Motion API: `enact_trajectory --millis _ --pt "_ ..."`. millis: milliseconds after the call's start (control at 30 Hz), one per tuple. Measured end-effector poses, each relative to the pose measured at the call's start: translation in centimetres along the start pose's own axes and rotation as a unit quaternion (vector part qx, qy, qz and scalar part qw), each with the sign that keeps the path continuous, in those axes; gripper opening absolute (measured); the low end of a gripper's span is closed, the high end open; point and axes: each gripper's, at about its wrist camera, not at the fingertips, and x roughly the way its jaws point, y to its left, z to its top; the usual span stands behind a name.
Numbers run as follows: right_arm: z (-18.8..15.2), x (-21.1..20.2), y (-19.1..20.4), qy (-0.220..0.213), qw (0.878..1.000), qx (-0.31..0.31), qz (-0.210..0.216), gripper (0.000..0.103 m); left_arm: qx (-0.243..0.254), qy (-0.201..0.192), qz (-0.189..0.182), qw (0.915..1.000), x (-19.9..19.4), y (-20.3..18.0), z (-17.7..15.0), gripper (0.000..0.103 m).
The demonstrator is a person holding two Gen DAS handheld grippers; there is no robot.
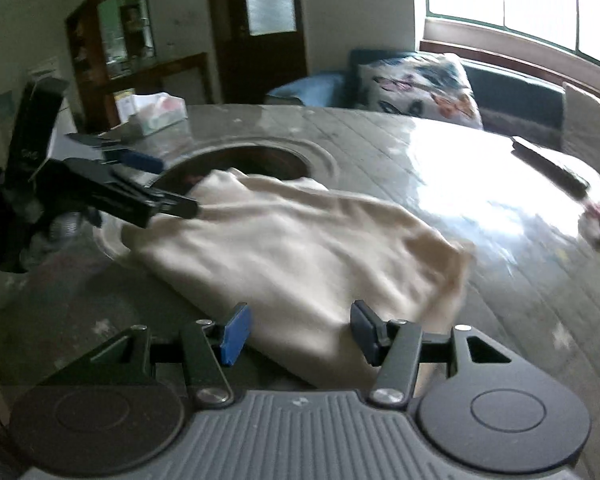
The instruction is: Fold clothes
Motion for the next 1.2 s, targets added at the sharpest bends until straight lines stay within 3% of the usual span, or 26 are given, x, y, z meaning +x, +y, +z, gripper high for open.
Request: enact_trajectory --millis 267,433,600,1200 --pt "-0.4 -1.1 -0.5 -0.003 1.000 0.002 0.000 0.056 -0.026 -0.005 0.012 0.9996 -0.1 1.0 0.5 0.100" --pt "0.0 -0.1 -0.6 0.000 1.000 0.010 0.002 0.057 -0.010 0.000 0.017 0.9998 1.1 0.4 0.6 0.102" --pt "0.3 0.3 -0.8 0.003 1.000 0.013 0.005 0.057 -0.016 0.002 0.048 0.9987 1.7 1.2 1.1 0.102" --pt "4.1 4.7 -4.7 0.002 0.998 0.053 -0.035 0.057 -0.043 0.009 0.035 0.9984 3.3 1.4 2.9 0.103"
